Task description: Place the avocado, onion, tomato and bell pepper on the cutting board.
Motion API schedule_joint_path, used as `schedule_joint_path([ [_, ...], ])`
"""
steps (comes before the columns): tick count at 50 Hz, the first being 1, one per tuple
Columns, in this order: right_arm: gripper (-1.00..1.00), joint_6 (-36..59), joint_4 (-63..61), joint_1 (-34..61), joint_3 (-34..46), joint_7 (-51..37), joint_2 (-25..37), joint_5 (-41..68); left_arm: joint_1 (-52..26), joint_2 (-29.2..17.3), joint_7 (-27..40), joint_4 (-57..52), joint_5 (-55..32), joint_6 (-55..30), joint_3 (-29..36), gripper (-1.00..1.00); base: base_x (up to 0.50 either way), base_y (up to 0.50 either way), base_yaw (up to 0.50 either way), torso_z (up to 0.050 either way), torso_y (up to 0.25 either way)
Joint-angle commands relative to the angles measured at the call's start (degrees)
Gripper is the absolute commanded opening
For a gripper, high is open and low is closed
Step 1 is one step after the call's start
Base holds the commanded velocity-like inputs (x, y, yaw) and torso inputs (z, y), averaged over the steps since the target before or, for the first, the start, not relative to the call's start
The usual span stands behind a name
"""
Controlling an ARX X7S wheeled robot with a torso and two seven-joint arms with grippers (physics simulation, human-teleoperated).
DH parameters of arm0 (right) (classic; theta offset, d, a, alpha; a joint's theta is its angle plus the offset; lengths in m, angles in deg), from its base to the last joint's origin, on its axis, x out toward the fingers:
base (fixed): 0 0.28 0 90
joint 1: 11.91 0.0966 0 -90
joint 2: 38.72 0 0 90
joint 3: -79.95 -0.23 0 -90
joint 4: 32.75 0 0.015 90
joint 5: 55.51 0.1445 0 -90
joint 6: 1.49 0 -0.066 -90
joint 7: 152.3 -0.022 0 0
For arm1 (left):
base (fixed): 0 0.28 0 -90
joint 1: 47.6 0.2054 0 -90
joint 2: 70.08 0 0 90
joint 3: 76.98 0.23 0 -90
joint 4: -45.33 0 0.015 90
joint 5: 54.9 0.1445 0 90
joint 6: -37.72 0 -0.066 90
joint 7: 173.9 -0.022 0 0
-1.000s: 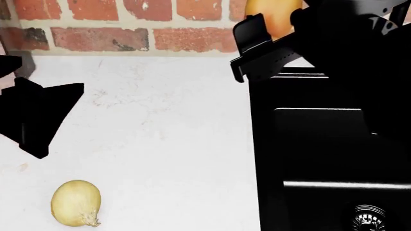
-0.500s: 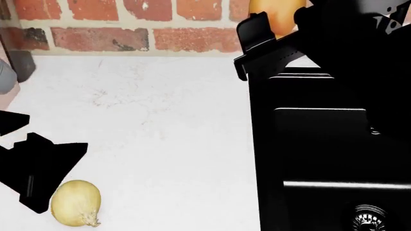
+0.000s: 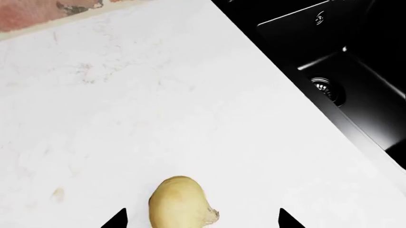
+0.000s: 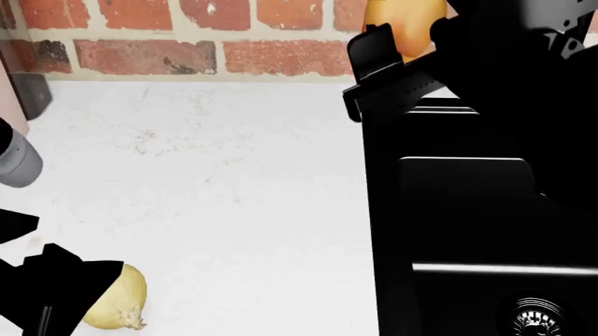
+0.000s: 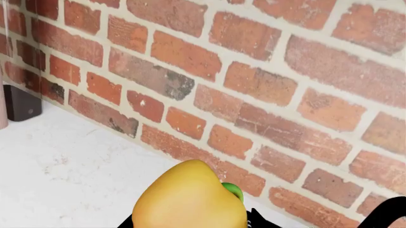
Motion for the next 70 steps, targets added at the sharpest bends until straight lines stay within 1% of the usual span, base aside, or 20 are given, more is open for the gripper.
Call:
schedule_joint_path([
  [1, -1.00, -0.8, -0.6, -0.5, 0.2, 0.5, 0.2, 4.1, 1.4, 0.2, -1.2, 0.3, 3.0, -2.1, 0.8, 1.00, 0.00, 0.00, 0.00, 0.000, 0.000],
  [14, -1.00, -1.2, -0.4, -0.9, 0.9, 0.5, 0.6, 4.4, 5.5, 2.9, -6.1, 3.0, 10.8, -5.0, -0.8, 1.00, 0.00, 0.00, 0.00, 0.000, 0.000],
  [25, -1.00, -1.0, -0.6, -1.0, 0.9, 0.1, 0.7, 5.2, 8.4, 3.9, -9.9, 5.1, 17.0, -7.0, -2.1, 1.00, 0.00, 0.00, 0.00, 0.000, 0.000],
  [46, -1.00, -0.9, -1.7, -1.9, 0.2, -1.4, 1.5, 6.8, 12.4, 4.1, -12.4, 4.2, 21.0, -7.2, -1.7, 1.00, 0.00, 0.00, 0.00, 0.000, 0.000],
  [62, -1.00, -1.8, -1.9, -2.7, 0.4, -1.4, 1.8, 7.2, 13.9, 5.4, -15.4, 5.1, 25.8, -8.1, -1.5, 1.00, 0.00, 0.00, 0.00, 0.000, 0.000],
  [70, -1.00, -1.5, -2.3, -2.8, 0.1, -1.8, 2.3, 8.0, 15.0, 6.4, -18.2, 6.3, 29.7, -8.7, -1.5, 1.00, 0.00, 0.00, 0.00, 0.000, 0.000],
])
